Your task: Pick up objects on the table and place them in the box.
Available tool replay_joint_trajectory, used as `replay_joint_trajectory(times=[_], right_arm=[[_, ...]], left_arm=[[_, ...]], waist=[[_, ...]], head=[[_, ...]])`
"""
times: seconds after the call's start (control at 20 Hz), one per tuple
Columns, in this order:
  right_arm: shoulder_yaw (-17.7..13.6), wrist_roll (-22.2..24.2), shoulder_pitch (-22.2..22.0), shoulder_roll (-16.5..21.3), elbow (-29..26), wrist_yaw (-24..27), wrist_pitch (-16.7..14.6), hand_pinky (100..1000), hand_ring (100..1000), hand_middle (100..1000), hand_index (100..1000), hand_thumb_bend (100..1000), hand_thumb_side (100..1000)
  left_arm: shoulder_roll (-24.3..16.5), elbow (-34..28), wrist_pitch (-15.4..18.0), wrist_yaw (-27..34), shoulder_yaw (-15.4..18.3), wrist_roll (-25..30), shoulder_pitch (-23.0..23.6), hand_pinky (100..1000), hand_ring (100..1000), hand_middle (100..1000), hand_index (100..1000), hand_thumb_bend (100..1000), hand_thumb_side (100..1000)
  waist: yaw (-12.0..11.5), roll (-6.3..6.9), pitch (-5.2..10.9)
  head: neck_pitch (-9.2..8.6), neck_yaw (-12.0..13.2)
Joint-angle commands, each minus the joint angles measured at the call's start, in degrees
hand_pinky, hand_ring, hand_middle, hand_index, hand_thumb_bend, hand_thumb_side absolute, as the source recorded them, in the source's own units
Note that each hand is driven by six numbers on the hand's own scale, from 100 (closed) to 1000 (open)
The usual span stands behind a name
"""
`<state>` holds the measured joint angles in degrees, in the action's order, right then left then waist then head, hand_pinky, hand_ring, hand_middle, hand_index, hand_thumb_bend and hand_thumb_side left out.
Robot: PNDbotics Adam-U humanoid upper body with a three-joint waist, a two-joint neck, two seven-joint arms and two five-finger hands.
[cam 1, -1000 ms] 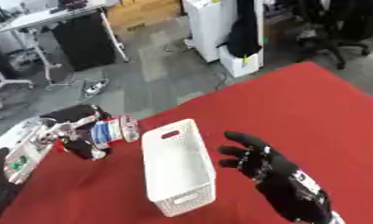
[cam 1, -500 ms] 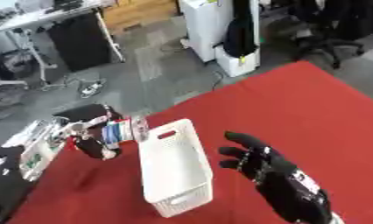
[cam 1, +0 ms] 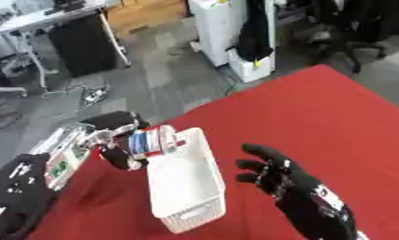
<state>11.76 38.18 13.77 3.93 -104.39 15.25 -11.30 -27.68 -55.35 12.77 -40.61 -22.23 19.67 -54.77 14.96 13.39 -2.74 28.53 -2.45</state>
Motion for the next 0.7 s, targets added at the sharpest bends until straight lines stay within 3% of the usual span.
replay_joint_trajectory(times=[0.05, 0.4, 0.5, 0.55, 0.6, 0.65, 0.7], right_arm=[[0.3, 0.3, 0.4, -0.9, -1.2, -0.1, 0.1, 896, 946, 1000, 1000, 114, 1000], [0.4, 0.3, 0.1, -1.2, -1.6, 0.0, 0.6, 896, 946, 1000, 1000, 107, 1000], [0.4, 0.3, 0.1, -1.2, -1.7, 0.0, 0.8, 896, 946, 1000, 1000, 105, 1000], [0.4, 0.3, 0.0, -1.2, -1.8, 0.1, 0.8, 896, 946, 1000, 1000, 105, 1000], [0.4, 0.3, 0.0, -1.2, -1.8, 0.1, 0.9, 896, 946, 1000, 1000, 105, 1000], [0.4, 0.3, 0.0, -1.2, -1.9, 0.1, 0.9, 896, 946, 1000, 1000, 104, 1000], [0.4, 0.4, 0.0, -1.2, -1.9, 0.1, 1.0, 896, 946, 1000, 1000, 103, 1000]], left_arm=[[-0.6, -0.4, 0.4, -0.3, 0.3, 0.0, -2.2, 100, 228, 280, 465, 231, 136], [0.1, -0.1, 0.9, -0.9, 0.1, 0.0, -2.5, 100, 240, 296, 482, 245, 147], [0.4, -0.1, 1.3, -1.4, 0.0, -0.1, -2.6, 100, 261, 339, 526, 244, 141], [0.6, -0.1, 1.6, -1.5, -0.1, -0.1, -2.6, 100, 347, 417, 595, 243, 151], [0.8, -0.1, 1.9, -1.5, -0.1, -0.2, -2.7, 100, 311, 396, 576, 243, 148], [0.9, -0.2, 2.2, -1.5, -0.1, -0.3, -2.7, 192, 424, 480, 648, 209, 321], [1.0, -0.2, 2.5, -1.4, -0.2, -0.5, -2.7, 224, 447, 498, 664, 202, 398]], waist=[[0.1, -0.45, 0.99], [0.9, -0.45, 1.12], [1.0, -0.45, 1.06], [1.0, -0.45, 1.02], [1.0, -0.45, 0.98], [1.1, -0.45, 0.93], [1.1, -0.45, 0.89]], head=[[-0.2, 1.0], [-0.01, 1.3], [0.08, 1.8], [0.16, 2.0], [0.21, 2.2], [0.26, 2.2], [0.29, 2.2]])
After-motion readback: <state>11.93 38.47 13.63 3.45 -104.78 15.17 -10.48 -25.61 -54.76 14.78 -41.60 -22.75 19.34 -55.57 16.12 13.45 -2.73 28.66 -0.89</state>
